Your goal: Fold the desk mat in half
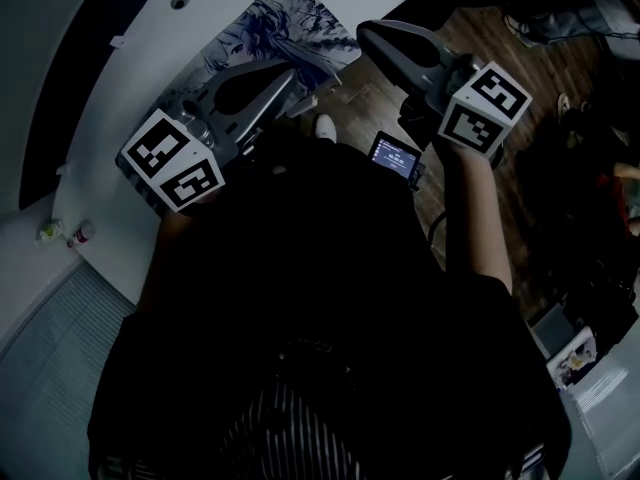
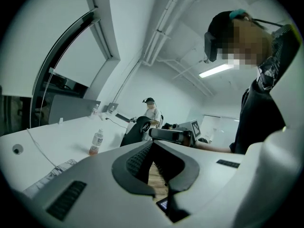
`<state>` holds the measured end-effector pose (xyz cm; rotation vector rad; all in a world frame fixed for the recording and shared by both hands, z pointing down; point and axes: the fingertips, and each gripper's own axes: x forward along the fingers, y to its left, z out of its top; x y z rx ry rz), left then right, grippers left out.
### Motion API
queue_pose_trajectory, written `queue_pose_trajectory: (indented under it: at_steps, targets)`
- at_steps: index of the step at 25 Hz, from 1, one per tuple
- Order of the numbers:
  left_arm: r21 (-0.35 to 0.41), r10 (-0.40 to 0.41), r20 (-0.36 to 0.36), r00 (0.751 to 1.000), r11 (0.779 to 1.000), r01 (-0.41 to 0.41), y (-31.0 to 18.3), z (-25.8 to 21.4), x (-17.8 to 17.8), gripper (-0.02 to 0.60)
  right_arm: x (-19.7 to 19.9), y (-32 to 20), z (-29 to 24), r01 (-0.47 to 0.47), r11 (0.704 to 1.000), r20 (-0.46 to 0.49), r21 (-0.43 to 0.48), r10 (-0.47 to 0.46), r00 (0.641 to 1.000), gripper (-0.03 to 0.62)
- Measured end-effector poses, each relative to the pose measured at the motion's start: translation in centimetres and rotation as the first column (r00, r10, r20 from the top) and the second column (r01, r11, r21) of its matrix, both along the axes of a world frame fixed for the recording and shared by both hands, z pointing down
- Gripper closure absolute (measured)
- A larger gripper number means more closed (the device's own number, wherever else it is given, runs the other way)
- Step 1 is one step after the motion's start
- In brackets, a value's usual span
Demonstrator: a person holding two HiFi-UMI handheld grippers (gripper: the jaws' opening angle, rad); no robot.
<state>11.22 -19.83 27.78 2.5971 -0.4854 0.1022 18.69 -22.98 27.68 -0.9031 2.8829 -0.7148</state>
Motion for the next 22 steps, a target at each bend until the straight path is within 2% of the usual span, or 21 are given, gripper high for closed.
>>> queue_pose_trajectory:
  at_steps: [7,14,22]
  targets:
    - [-0.047,-0.078,0.044,0.996,0.996,0.08,-1.4,1.7,1.2,0.572,1.7,-2.3,2.4,0.08,0.996,0.018,-0.041,-0.079,0.997,0.589]
    - [-0.092,-0.122,0.075,0.99,0.987,0.129,-1.8,3.4,0.9,0.572,2.7,-4.2,5.2,0.094,0.991,0.031,-0.098,-0.092,0.995,0.589]
    - [-0.08,-0.099,0.065,0.993,0.991,0.104,-3.2,3.5,0.8,0.572,2.4,-5.5,5.7,0.067,0.993,0.01,-0.096,-0.066,0.998,0.589]
